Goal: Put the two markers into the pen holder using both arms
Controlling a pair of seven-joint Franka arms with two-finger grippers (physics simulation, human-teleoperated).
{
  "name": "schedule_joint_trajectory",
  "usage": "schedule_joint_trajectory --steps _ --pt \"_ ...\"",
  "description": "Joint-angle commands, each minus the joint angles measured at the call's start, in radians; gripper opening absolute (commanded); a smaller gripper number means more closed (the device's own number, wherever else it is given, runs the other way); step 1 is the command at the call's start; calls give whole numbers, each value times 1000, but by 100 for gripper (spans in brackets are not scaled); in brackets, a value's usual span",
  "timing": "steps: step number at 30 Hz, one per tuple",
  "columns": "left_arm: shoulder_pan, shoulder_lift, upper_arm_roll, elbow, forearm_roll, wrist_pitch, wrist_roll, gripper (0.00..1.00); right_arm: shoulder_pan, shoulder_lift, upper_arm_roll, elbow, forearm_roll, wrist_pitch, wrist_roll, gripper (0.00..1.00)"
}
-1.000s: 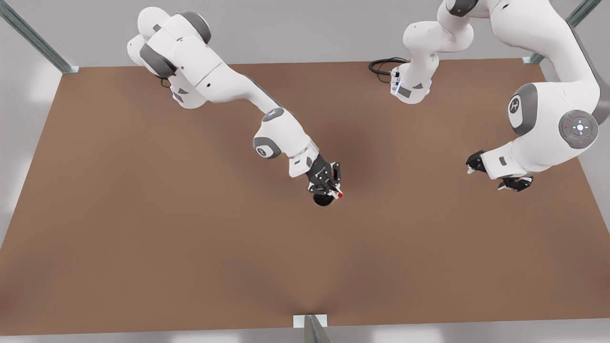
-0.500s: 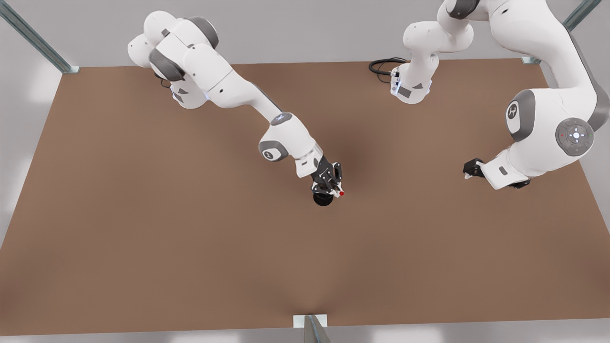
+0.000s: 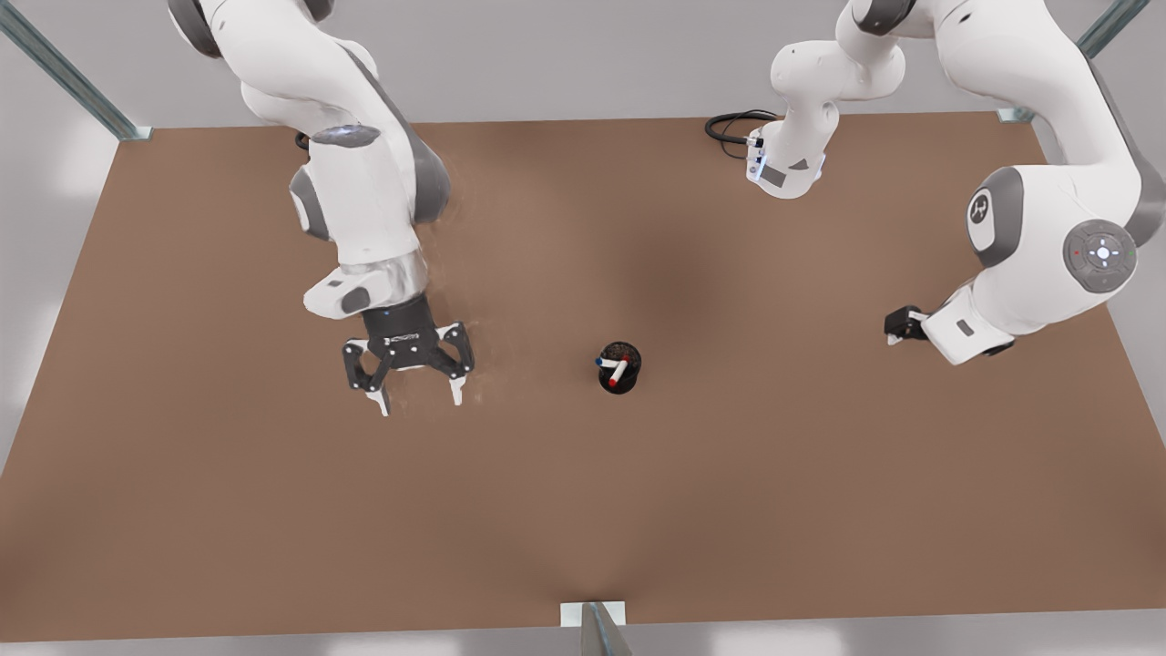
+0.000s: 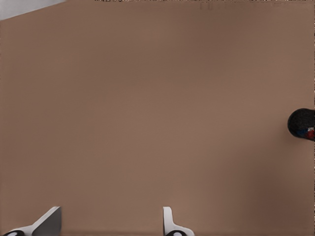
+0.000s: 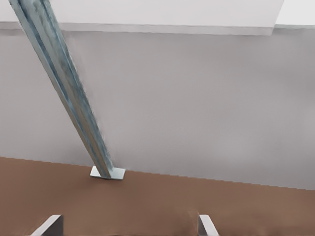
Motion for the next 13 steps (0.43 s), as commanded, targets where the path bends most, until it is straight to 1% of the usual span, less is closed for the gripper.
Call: schedule_joint_trajectory --steps 1,2,3,4,5,9,13 --pt "0 -7 -1 0 -1 -9 -74 100 -8 -76 -102 -22 216 -602 -375 100" --pt "0 -5 -1 0 -2 -7 -74 100 -16 -33 -117 -8 239 -616 -440 100" --pt "0 -1 1 0 1 -7 -72 100 -39 55 -99 135 252 -722 -441 100" --pt "0 2 1 0 5 -7 -75 100 -59 62 -100 142 278 -731 -444 100" --pt "1 4 1 2 10 -6 -77 100 -76 53 -84 130 292 -743 -443 100" --pt "-3 18 -1 2 10 -6 -62 100 -71 58 -93 132 301 -707 -447 100" --pt "-14 22 -1 2 10 -6 -60 100 -66 58 -87 126 304 -714 -432 100"
